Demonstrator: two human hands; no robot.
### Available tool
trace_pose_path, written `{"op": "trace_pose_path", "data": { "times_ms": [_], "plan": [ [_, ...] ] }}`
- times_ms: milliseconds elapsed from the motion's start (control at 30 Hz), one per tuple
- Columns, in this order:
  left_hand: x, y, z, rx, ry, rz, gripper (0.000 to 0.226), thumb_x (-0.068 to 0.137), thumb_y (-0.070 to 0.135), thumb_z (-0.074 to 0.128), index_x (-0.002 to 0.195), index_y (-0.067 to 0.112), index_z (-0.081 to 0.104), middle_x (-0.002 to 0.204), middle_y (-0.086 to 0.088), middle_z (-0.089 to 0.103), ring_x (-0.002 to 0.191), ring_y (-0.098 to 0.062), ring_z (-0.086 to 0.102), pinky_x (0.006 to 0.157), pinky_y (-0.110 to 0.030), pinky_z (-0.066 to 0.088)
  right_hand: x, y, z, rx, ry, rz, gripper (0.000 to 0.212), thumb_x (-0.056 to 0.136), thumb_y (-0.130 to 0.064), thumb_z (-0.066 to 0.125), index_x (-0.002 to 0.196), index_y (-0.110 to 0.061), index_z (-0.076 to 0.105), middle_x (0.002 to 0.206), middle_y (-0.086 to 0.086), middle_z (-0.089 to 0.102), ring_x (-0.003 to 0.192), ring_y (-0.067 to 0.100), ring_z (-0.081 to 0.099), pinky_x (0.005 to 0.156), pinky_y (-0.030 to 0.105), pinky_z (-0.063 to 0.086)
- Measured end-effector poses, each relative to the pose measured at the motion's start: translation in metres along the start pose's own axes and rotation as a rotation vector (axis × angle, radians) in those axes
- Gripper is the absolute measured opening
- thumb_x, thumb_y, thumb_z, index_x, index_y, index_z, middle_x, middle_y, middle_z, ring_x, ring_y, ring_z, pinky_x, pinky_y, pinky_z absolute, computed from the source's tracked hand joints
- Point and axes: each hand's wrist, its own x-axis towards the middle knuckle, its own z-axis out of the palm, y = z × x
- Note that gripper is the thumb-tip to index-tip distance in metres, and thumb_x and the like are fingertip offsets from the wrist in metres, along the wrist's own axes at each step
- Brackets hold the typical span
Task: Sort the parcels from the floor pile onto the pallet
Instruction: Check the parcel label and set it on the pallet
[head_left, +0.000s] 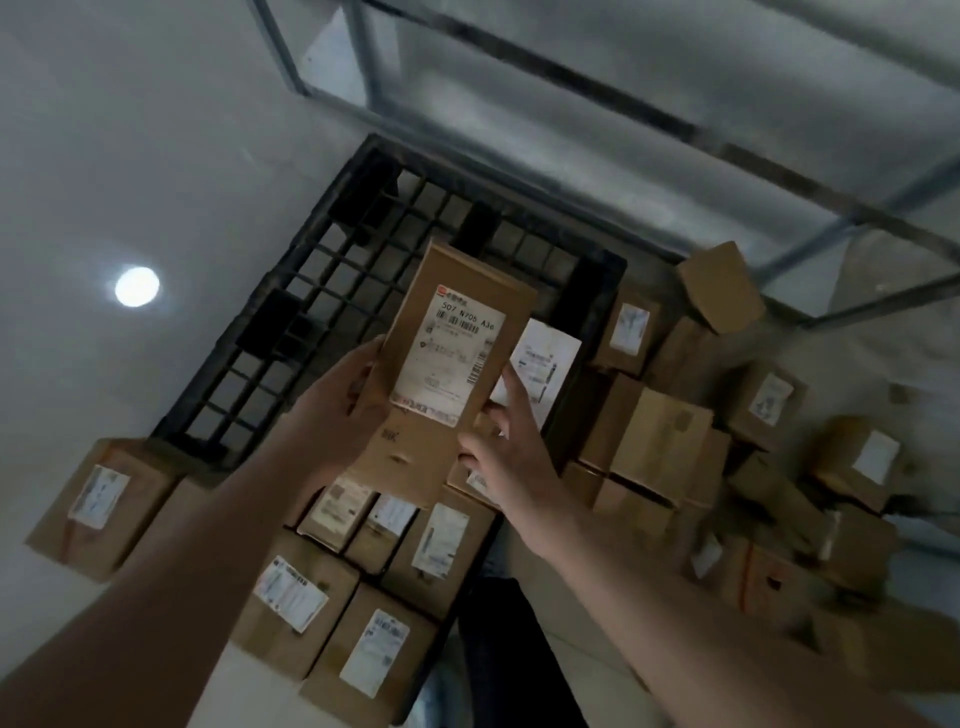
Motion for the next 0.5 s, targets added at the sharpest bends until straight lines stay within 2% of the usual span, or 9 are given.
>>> {"op": "trace_pose_path", "data": {
  "times_ms": [67,167,300,367,500],
  "plan": [
    [0.048,-0.022,0.02,-0.045,0.021,-0.021,0.051,0.101,0.034,0.058,0.142,0.061,0.044,0.122,0.023,0.067,0.114,-0.006,0.063,0.092,-0.04,0.053,0.053,0.023,-0.008,-0.007,0.009,0.007,0.086,0.089,-0.043,0.076,0.154,-0.065,0.022,0.142,-0.009,0.059,0.132,0.01,0.058,0.111,0.049,0.05],
    [0.107,-0.059,0.045,-0.081,0.062,-0.068,0.048,0.097,0.043,0.063,0.141,0.056,0.05,0.113,0.026,0.07,0.107,0.0,0.065,0.095,-0.039,0.054,0.122,0.059,-0.02,-0.014,0.006,0.037,0.091,0.085,-0.045,0.078,0.158,-0.055,0.025,0.141,-0.001,0.062,0.127,0.013,0.063,0.106,0.047,0.054],
    [0.159,-0.109,0.069,-0.106,0.039,-0.103,0.057,0.085,0.047,0.064,0.141,0.052,0.052,0.12,0.017,0.071,0.113,-0.012,0.067,0.098,-0.049,0.055,0.185,0.105,-0.03,-0.041,-0.015,0.06,0.087,0.085,-0.043,0.075,0.159,-0.051,0.028,0.135,-0.004,0.065,0.122,0.01,0.065,0.102,0.044,0.058],
    [0.178,-0.129,0.079,-0.115,0.029,-0.121,0.056,0.084,0.05,0.065,0.139,0.055,0.053,0.116,0.015,0.073,0.108,-0.013,0.069,0.091,-0.047,0.058,0.208,0.124,-0.031,-0.059,-0.024,0.076,0.087,0.087,-0.043,0.075,0.159,-0.05,0.027,0.136,-0.003,0.062,0.123,0.011,0.063,0.102,0.043,0.058],
    [0.207,-0.165,0.101,-0.111,0.029,-0.184,0.055,0.089,0.047,0.069,0.141,0.056,0.05,0.109,0.014,0.073,0.1,-0.008,0.069,0.07,-0.029,0.052,0.249,0.157,-0.03,-0.08,-0.04,0.099,0.082,0.095,-0.034,0.071,0.161,-0.046,0.025,0.132,-0.005,0.061,0.118,0.008,0.061,0.1,0.042,0.057]
  ]
}}
